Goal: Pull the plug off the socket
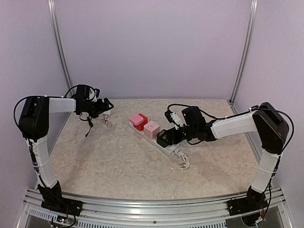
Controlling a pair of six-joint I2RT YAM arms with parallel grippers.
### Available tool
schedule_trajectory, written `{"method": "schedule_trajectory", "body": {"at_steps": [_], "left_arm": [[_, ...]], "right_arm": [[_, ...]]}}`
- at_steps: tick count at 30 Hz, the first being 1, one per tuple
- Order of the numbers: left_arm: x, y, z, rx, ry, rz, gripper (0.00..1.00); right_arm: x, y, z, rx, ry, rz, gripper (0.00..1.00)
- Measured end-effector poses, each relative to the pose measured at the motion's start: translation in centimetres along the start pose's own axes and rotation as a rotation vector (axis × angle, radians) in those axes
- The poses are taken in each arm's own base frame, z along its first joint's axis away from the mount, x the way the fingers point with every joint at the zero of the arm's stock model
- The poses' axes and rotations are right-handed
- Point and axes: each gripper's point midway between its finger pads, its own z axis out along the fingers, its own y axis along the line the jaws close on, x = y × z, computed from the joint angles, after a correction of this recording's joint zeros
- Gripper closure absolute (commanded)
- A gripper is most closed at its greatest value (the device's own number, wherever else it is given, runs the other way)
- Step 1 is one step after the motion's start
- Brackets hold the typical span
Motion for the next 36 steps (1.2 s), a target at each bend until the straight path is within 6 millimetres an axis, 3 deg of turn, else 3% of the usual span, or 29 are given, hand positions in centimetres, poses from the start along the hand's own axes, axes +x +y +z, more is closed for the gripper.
{"method": "schedule_trajectory", "body": {"at_steps": [6, 9, 11, 16, 21, 30, 33, 36], "left_arm": [[1.9, -9.9, -6.3, 0.170, -0.072, 0.101, 0.01], [4.2, -13.5, -7.7, 0.256, -0.063, 0.137, 0.01], [6.0, -14.7, -7.9, 0.288, -0.039, 0.147, 0.01], [10.3, -16.6, -7.5, 0.333, 0.049, 0.144, 0.01], [11.5, -17.3, -7.4, 0.362, 0.076, 0.111, 0.01], [14.1, -19.3, -4.7, 0.406, 0.149, 0.075, 0.01], [14.6, -19.3, -3.8, 0.408, 0.171, 0.053, 0.01], [14.6, -19.5, -3.2, 0.417, 0.178, 0.037, 0.01]], "right_arm": [[0.9, -0.2, -1.1, 0.011, 0.005, 0.006, 0.45], [1.5, 0.0, -1.8, 0.014, 0.009, 0.008, 0.39], [1.9, 0.4, -2.2, 0.011, 0.013, 0.006, 0.34], [3.4, 1.5, -3.4, 0.005, 0.042, 0.012, 0.18], [3.5, 2.3, -4.8, 0.003, 0.064, 0.010, 0.05], [-3.7, 3.3, -5.4, -0.029, -0.063, -0.020, 0.04], [-3.8, 2.4, -4.9, -0.030, -0.057, -0.008, 0.04], [-2.3, 1.3, -3.8, -0.027, -0.014, 0.007, 0.05]]}}
